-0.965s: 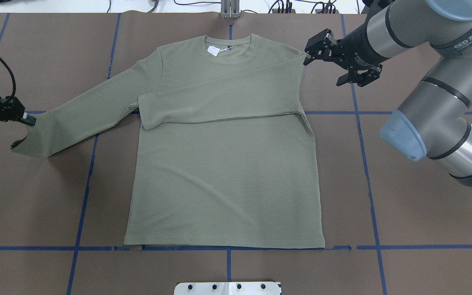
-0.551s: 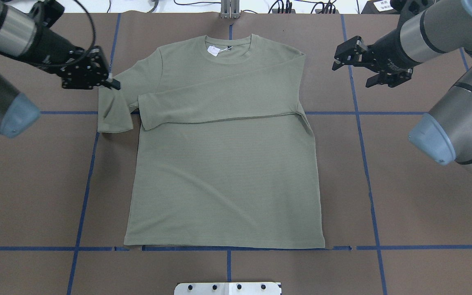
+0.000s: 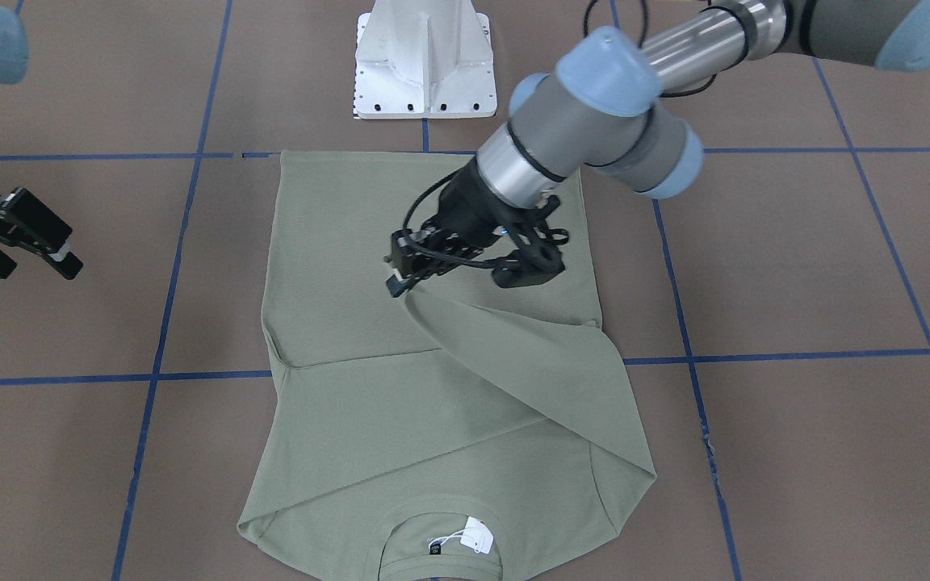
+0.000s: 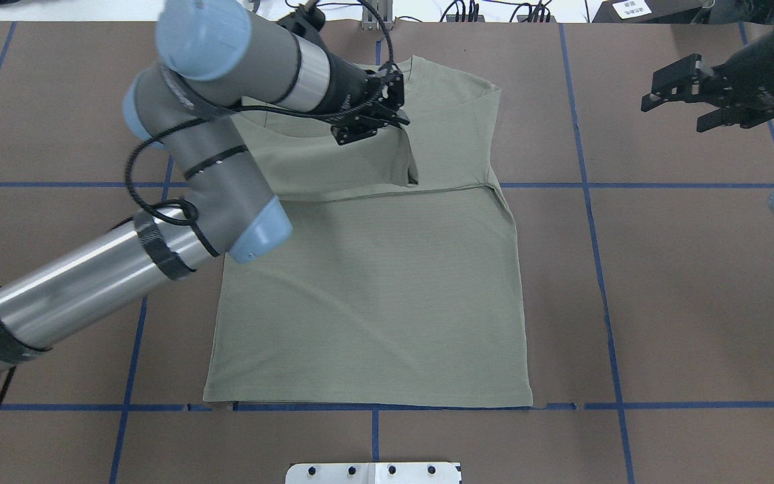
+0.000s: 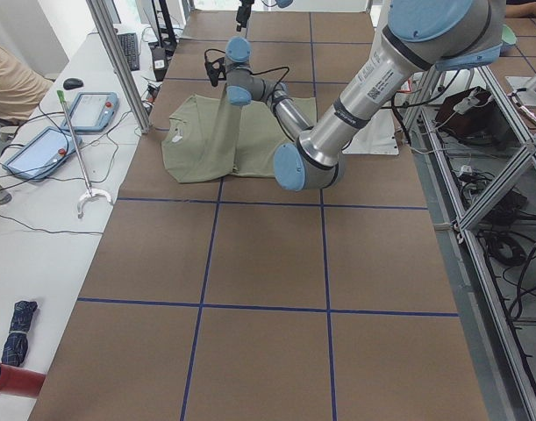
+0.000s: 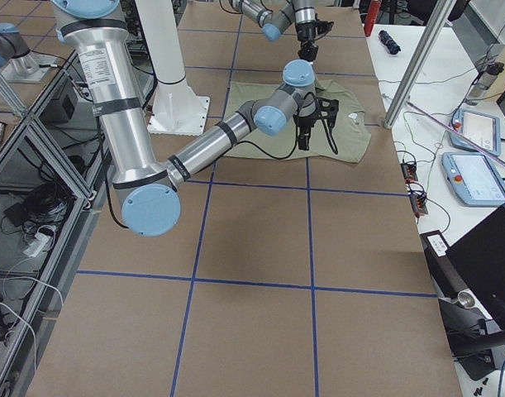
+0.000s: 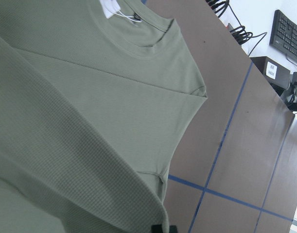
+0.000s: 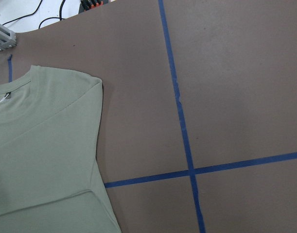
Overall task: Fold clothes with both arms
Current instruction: 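Grasp the other sleeve cuff with the left gripper and fold it across the shirt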
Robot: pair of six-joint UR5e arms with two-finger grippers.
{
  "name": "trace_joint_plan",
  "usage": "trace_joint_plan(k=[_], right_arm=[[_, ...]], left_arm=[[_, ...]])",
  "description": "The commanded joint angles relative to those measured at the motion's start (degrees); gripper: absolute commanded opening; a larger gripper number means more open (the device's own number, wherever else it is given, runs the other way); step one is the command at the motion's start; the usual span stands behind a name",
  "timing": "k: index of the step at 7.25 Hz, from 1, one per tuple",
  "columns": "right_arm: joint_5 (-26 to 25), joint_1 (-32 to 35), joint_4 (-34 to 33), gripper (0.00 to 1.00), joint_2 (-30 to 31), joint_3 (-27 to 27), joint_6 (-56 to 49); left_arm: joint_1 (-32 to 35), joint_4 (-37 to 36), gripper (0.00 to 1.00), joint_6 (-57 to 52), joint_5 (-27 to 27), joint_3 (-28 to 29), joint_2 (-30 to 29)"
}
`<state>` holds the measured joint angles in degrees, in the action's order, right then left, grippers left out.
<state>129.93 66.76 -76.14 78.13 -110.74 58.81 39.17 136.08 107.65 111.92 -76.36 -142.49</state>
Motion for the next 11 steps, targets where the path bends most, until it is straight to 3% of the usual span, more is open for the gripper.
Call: trace_joint_plan(k=[1,3,4,5,7,8,9,11], right_arm=[[0.77,2.58,0.03,1.0,2.63,0.08,-4.4],[0.59,2.49,0.03,1.0,2.72,0.26,-4.32],[0.68,2.49,0.03,1.0,2.72,0.17,-4.32],[0.68,2.49,0.03,1.0,2.72,0.0,-4.15],[1.03,1.36,0.11,1.0,4.03,-2.01,-1.7],[-0.8,-3.61,0.03,1.0,4.22,-4.63,5.36],[-6.9,-10.27,0.03,1.0,4.22,-7.1,13.7],[-24.72,-28.79,-0.06,1.0,4.3,-10.1,29.18]], left_arm=[[-5.58,7.39,0.0,0.28,-9.5,16.87,-9.88],[-6.3,9.47,0.79,-0.16,-13.48,20.02,-10.35],[-6.3,9.46,0.83,0.36,-13.48,19.15,-10.61],[-6.3,8.68,0.83,0.37,-13.05,12.79,-7.65],[-6.3,0.74,0.83,-0.24,-9.56,-8.69,6.54],[-6.21,-2.28,0.83,-0.6,-7.7,-17.68,12.7],[-5.95,-2.66,0.83,-2.43,-6.55,-22.38,17.64],[-4.72,-3.37,0.83,-13.56,-4.08,-26.54,24.86]])
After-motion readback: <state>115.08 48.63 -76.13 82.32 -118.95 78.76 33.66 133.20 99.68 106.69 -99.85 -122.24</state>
